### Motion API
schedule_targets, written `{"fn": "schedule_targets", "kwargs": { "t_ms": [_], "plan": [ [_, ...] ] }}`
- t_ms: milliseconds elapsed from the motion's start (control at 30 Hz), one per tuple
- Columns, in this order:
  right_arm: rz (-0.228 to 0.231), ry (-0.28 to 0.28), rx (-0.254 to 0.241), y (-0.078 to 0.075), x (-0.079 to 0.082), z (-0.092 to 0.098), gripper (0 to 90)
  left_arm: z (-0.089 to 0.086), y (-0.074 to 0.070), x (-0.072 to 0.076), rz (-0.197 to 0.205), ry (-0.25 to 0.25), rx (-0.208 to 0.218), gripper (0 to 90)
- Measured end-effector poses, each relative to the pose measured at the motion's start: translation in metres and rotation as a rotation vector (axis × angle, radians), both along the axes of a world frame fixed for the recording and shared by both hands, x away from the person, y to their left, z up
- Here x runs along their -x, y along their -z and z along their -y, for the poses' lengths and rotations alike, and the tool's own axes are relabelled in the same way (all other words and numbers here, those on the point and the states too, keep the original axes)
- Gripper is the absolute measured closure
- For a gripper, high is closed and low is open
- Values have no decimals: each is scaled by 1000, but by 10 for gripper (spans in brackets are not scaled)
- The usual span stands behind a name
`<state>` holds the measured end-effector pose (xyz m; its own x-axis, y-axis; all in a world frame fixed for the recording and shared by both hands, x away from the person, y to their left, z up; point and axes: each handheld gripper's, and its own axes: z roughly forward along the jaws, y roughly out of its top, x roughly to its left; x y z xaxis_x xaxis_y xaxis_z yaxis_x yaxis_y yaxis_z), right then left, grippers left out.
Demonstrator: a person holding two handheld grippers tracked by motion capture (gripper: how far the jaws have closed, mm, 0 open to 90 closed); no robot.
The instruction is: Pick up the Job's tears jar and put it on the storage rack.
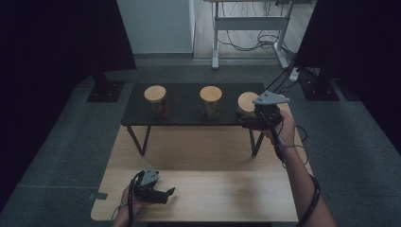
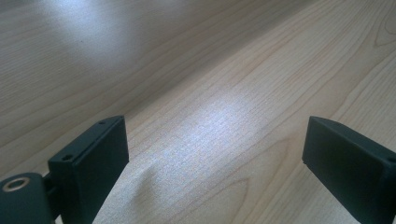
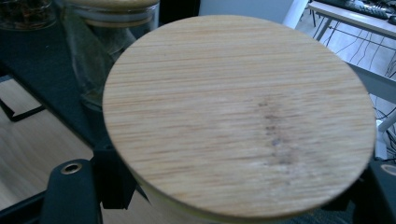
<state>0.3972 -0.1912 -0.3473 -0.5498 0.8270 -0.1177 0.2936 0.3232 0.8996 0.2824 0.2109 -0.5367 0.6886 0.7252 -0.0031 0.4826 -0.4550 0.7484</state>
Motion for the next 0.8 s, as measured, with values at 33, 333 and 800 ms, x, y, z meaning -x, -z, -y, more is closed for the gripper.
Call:
{"fn": "schedule_targets", "kwargs": {
  "t_ms": [33,333,800],
  "plan": [
    [-1,0,-4,0,-1,0,246,0,0,0,0,0,-1,68],
    [-1,10,-6,1,-11,0,246,0,0,0,0,0,-3,67],
    [-21,47,-35,8,-33,-4,245,0,0,0,-4,5,-7,67]
  ]
}}
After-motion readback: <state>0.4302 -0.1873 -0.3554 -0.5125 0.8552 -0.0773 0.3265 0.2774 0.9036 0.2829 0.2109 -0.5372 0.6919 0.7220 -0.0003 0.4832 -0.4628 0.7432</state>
